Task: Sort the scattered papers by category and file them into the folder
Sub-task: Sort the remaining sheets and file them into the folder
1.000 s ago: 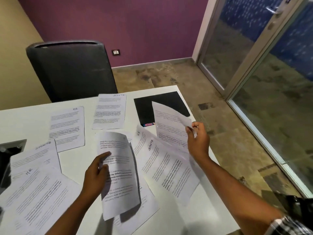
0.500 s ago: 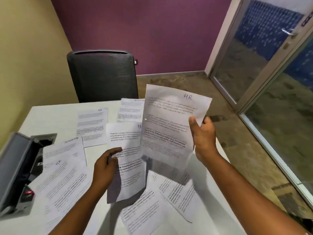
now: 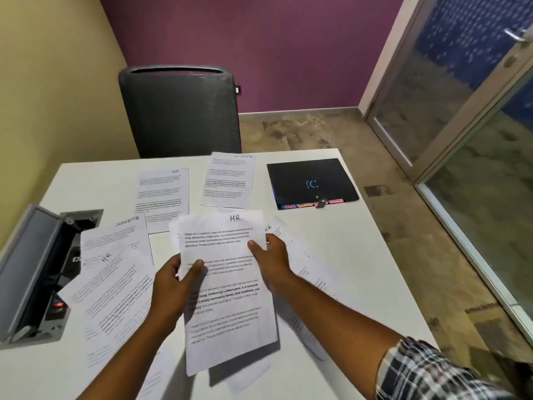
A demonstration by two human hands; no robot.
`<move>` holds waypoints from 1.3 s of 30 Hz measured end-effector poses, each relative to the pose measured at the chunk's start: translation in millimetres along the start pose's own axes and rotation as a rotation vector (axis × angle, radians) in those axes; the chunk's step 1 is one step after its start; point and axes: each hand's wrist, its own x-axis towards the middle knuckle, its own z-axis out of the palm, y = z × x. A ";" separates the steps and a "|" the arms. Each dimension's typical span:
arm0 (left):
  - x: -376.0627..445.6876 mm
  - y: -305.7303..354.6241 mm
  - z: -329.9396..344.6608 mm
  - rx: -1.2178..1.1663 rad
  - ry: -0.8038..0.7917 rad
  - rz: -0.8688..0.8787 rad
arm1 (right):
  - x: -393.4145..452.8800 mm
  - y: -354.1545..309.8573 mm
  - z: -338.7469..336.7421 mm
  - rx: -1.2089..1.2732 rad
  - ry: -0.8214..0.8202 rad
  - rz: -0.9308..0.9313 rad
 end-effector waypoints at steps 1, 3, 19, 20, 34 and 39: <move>2.1 -6.6 -3.5 0.051 0.023 -0.001 | 4.4 6.1 3.5 -0.043 -0.011 0.012; 3.8 -18.1 -9.1 0.132 0.078 -0.014 | 16.8 17.1 3.0 -0.135 -0.020 0.041; -36.7 -60.5 -5.1 0.341 0.291 -0.210 | 177.4 62.3 -87.1 -1.219 0.079 0.026; -37.7 -63.7 -4.9 0.349 0.302 -0.222 | 179.8 61.7 -83.9 -1.252 0.069 0.038; -49.5 -66.4 -0.5 0.228 0.321 -0.214 | 171.6 49.7 -104.9 -0.809 0.004 0.180; -45.8 -52.2 2.2 0.163 0.234 -0.079 | 143.2 27.8 -125.9 -0.332 0.092 0.137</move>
